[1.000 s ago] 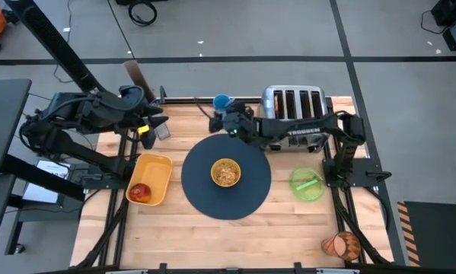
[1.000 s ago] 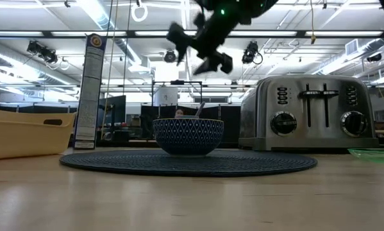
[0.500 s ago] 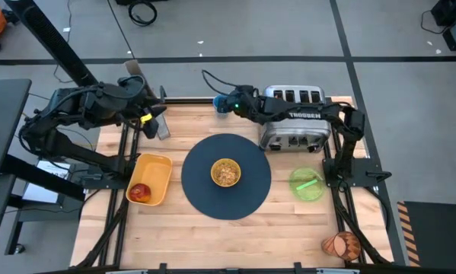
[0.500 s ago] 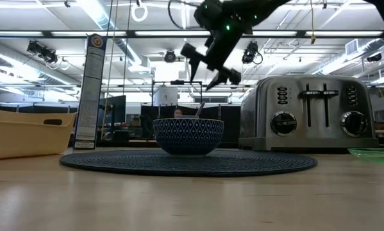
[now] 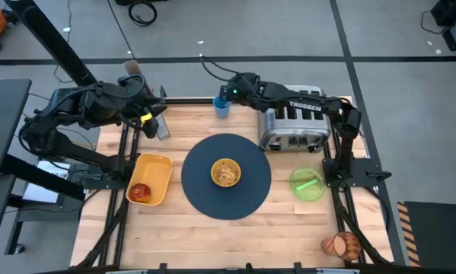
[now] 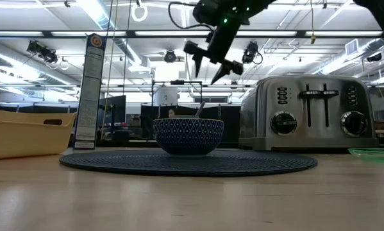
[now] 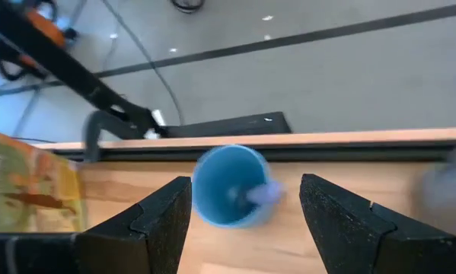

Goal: Arrange a breakfast setting
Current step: Put the spoon on the mat to the right of the bowl

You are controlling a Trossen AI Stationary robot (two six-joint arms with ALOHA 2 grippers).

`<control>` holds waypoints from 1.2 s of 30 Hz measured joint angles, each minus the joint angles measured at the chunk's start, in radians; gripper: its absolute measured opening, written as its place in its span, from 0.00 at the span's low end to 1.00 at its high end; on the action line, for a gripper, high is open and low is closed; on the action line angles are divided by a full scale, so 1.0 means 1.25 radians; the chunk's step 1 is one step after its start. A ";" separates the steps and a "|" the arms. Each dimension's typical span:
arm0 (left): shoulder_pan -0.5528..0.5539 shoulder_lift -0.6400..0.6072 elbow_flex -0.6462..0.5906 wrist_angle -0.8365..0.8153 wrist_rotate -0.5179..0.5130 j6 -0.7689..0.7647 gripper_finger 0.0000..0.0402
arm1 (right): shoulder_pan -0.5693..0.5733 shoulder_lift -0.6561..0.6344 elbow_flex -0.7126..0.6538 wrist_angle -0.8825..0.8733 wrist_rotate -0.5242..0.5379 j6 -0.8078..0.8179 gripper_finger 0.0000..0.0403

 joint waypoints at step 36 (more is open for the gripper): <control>0.000 0.000 0.000 0.005 0.016 -0.006 0.36 | -0.044 0.151 -0.001 0.081 -0.071 0.078 0.56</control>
